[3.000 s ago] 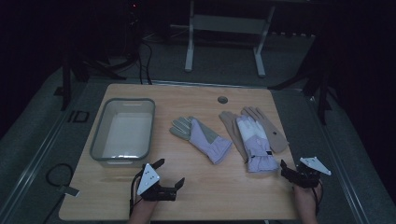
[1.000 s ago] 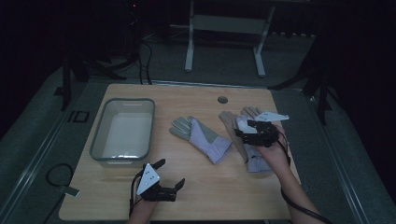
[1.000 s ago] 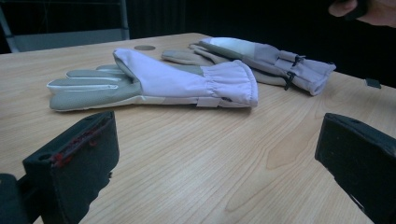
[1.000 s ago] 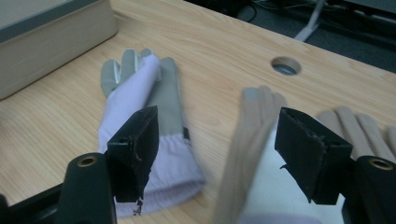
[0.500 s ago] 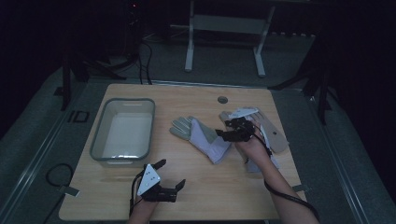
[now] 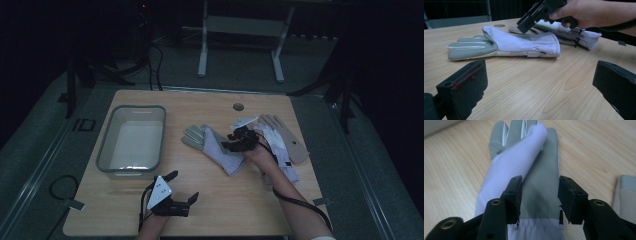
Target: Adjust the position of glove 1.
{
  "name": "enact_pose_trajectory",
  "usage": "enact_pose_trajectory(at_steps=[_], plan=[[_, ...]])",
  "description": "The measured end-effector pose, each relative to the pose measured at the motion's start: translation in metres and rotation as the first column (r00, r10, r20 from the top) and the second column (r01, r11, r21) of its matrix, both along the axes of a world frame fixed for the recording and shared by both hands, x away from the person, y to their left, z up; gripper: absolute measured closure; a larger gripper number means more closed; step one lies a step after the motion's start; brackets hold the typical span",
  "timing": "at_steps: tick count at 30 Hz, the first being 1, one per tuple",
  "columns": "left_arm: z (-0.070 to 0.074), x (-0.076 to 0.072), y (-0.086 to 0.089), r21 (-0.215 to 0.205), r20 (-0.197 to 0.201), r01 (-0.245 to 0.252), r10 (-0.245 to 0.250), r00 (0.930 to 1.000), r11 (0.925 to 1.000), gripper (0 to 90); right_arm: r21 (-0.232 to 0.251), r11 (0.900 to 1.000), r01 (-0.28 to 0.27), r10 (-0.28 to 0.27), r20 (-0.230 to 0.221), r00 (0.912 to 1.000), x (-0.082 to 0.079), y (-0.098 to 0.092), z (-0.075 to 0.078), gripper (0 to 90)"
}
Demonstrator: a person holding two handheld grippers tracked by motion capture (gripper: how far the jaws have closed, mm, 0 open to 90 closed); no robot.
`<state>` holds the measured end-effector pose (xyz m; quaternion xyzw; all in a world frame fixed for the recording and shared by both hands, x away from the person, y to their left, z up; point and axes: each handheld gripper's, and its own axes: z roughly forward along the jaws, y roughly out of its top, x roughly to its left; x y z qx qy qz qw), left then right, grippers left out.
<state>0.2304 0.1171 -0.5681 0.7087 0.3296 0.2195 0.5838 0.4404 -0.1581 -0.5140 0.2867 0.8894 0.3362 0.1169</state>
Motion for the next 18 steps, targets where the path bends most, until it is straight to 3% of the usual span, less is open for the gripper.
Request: enact_pose_trajectory(at_steps=[5, 11, 16, 18], plan=[[0.000, 0.001, 0.000, 0.000, -0.006, 0.006, -0.006, 1.0000, 1.0000, 0.0, 0.005, 1.000, -0.003, 0.003, -0.037, 0.9993, 0.008, 0.005, -0.010, 57.0], [0.000, 0.000, -0.001, 0.004, -0.004, 0.007, -0.007, 1.0000, 1.0000, 0.0, -0.030, 0.999, -0.025, 0.023, -0.058, 0.9980, 0.011, 0.012, -0.024, 59.5], [0.000, 0.000, -0.001, 0.005, -0.002, 0.005, -0.005, 1.0000, 1.0000, 0.0, -0.080, 0.996, -0.044, 0.041, -0.034, 0.9986, 0.005, 0.019, -0.024, 75.3], [0.000, 0.000, -0.001, 0.004, -0.003, 0.005, -0.005, 1.0000, 1.0000, 0.0, -0.099, 0.995, -0.020, 0.018, -0.026, 0.9995, 0.002, 0.023, -0.023, 82.5]])
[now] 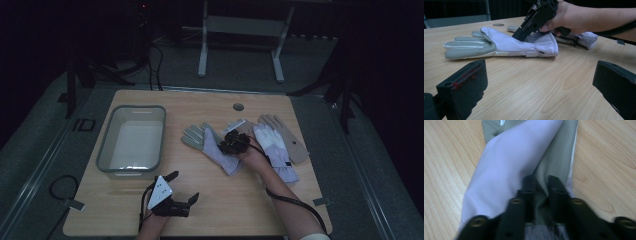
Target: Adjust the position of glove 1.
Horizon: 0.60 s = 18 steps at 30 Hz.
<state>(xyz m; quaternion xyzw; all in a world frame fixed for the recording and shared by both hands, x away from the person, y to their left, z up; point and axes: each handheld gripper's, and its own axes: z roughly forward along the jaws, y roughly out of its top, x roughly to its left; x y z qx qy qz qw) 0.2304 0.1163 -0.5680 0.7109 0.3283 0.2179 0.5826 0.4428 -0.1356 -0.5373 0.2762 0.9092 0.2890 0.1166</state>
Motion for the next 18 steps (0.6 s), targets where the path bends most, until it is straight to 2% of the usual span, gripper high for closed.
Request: enact_pose_trajectory(at_steps=[2, 5, 8, 11, 12, 13, 14, 15, 18], plan=[[0.000, 0.000, 0.000, 0.000, -0.002, 0.000, 0.000, 1.0000, 1.0000, 0.0, 0.011, 0.999, 0.044, -0.044, 0.001, 0.9990, -0.003, 0.002, 0.001, 87.0], [0.000, 0.000, 0.000, 0.000, -0.002, 0.000, 0.000, 1.0000, 1.0000, 0.0, 0.054, 0.993, 0.102, -0.103, 0.006, 0.9947, -0.009, 0.002, 0.008, 88.3], [0.000, 0.000, 0.000, 0.001, -0.003, 0.000, 0.000, 1.0000, 1.0000, 0.0, 0.124, 0.977, 0.172, -0.175, 0.007, 0.9846, -0.017, -0.001, 0.020, 88.4], [0.000, 0.000, 0.000, 0.003, -0.001, -0.002, 0.002, 1.0000, 1.0000, 0.0, 0.219, 0.944, 0.248, -0.250, -0.017, 0.9680, -0.022, -0.006, 0.035, 88.5], [0.000, 0.000, 0.000, 0.002, 0.000, -0.002, 0.002, 1.0000, 1.0000, 0.0, 0.236, 0.932, 0.274, -0.280, -0.005, 0.9599, -0.025, -0.007, 0.040, 88.5], [0.000, 0.000, 0.000, 0.000, 0.000, -0.004, 0.004, 1.0000, 1.0000, 0.0, 0.257, 0.917, 0.306, -0.314, -0.009, 0.9494, -0.029, -0.008, 0.044, 88.4], [0.000, 0.000, 0.000, 0.000, 0.000, -0.003, 0.003, 1.0000, 1.0000, 0.0, 0.269, 0.908, 0.321, -0.331, -0.011, 0.9437, -0.031, -0.008, 0.046, 88.4], [0.000, 0.000, 0.000, -0.001, 0.001, -0.003, 0.003, 1.0000, 1.0000, 0.0, 0.276, 0.897, 0.346, -0.357, -0.010, 0.9341, -0.035, -0.009, 0.048, 88.5], [0.000, 0.000, 0.000, 0.001, 0.002, -0.001, 0.001, 1.0000, 1.0000, 0.0, 0.321, 0.849, 0.419, -0.432, -0.036, 0.9013, -0.044, -0.015, 0.050, 88.4]])
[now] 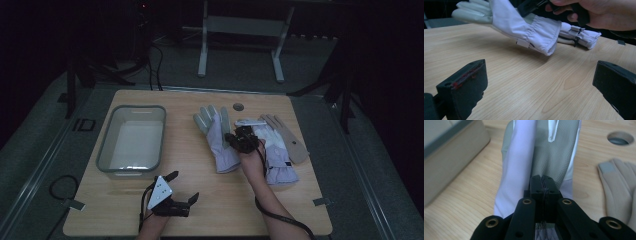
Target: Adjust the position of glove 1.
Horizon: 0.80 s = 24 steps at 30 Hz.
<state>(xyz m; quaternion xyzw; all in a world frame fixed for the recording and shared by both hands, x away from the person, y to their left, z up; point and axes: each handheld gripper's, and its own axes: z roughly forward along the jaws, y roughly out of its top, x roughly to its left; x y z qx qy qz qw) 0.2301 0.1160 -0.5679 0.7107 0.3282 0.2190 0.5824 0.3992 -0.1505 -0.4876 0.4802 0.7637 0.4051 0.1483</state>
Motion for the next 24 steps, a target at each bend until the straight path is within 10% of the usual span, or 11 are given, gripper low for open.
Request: enact_pose_trajectory(at_steps=[16, 24], plan=[[0.000, 0.001, -0.001, -0.002, -0.005, 0.008, -0.008, 1.0000, 1.0000, 0.0, -0.023, 0.969, 0.246, -0.247, -0.085, 0.9654, -0.002, 0.004, -0.048, 80.6], [0.000, 0.001, -0.001, -0.001, -0.006, 0.011, -0.011, 0.9999, 0.9999, 0.0, -0.038, 0.981, 0.188, -0.191, -0.090, 0.9775, -0.003, 0.009, -0.048, 63.9]])
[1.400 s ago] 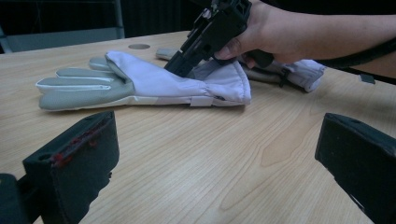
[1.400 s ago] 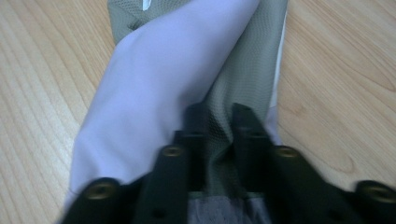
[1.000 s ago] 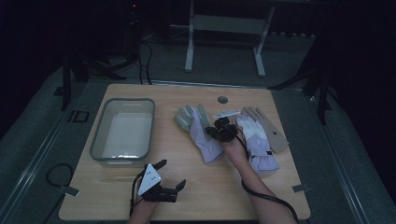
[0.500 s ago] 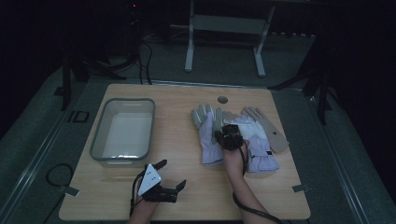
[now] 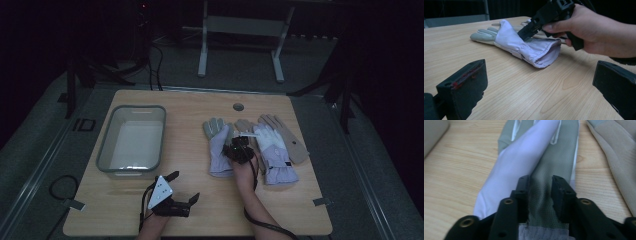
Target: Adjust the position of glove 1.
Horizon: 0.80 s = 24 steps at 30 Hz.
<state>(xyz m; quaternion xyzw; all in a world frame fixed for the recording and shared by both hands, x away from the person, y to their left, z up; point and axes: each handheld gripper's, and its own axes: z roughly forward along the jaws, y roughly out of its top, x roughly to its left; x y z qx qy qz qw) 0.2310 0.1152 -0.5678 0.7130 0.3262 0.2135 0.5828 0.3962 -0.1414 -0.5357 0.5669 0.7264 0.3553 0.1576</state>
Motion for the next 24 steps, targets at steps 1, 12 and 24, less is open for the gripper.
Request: enact_pose_trajectory(at_steps=[1, 12, 24], plan=[[0.000, 0.000, 0.000, 0.003, 0.000, 0.001, -0.001, 1.0000, 1.0000, 0.0, -0.010, 1.000, -0.005, 0.005, 0.014, 0.9999, -0.001, -0.002, 0.004, 63.8], [0.000, 0.000, 0.000, 0.006, -0.001, -0.002, 0.002, 1.0000, 1.0000, 0.0, -0.068, 0.993, -0.094, 0.099, 0.071, 0.9925, -0.001, -0.045, 0.054, 54.4], [0.000, 0.000, -0.001, 0.004, -0.001, -0.006, 0.006, 1.0000, 1.0000, 0.0, -0.109, 0.987, -0.119, 0.122, 0.023, 0.9922, 0.002, -0.102, 0.061, 52.3]])
